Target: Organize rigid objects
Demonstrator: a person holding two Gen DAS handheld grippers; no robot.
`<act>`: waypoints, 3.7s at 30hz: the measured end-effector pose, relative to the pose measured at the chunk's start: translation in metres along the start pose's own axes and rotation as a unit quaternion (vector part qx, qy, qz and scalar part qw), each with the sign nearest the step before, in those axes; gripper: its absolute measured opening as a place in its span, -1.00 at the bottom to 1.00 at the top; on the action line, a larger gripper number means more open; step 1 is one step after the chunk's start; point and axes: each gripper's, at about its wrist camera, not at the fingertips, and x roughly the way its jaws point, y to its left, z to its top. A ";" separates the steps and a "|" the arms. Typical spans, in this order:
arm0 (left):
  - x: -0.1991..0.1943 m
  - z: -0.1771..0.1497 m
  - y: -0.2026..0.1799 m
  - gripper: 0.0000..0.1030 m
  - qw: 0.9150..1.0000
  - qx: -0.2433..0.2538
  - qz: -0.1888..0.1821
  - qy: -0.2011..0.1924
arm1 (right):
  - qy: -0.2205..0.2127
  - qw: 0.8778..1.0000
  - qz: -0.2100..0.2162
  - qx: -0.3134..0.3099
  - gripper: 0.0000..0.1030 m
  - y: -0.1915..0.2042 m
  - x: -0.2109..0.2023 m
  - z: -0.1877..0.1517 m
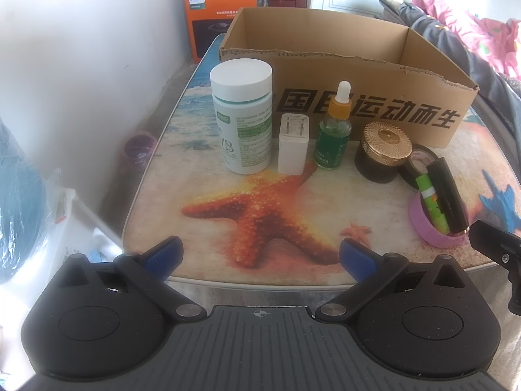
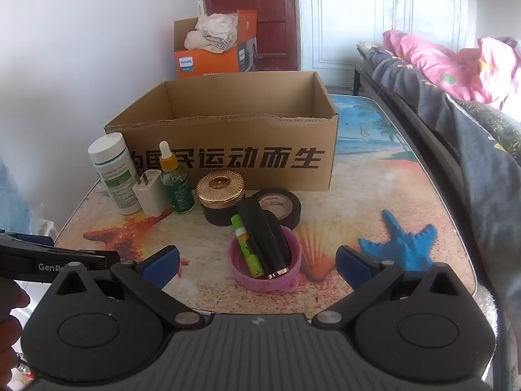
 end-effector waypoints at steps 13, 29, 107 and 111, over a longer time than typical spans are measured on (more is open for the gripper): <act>0.002 0.000 0.002 1.00 1.000 -0.002 0.002 0.006 | 0.001 1.000 0.005 0.006 1.00 0.000 0.001 0.000; 0.016 0.007 -0.001 1.00 1.000 0.000 0.002 0.021 | 0.006 1.000 0.004 0.012 1.00 -0.004 0.014 0.004; -0.006 0.038 -0.092 -0.56 0.951 0.136 -0.233 -0.148 | 0.006 0.952 0.283 0.118 -0.58 -0.078 0.057 0.053; -0.025 0.063 -0.079 -0.56 0.950 0.117 -0.224 -0.184 | -0.026 0.952 0.294 0.083 -0.58 -0.060 0.045 0.089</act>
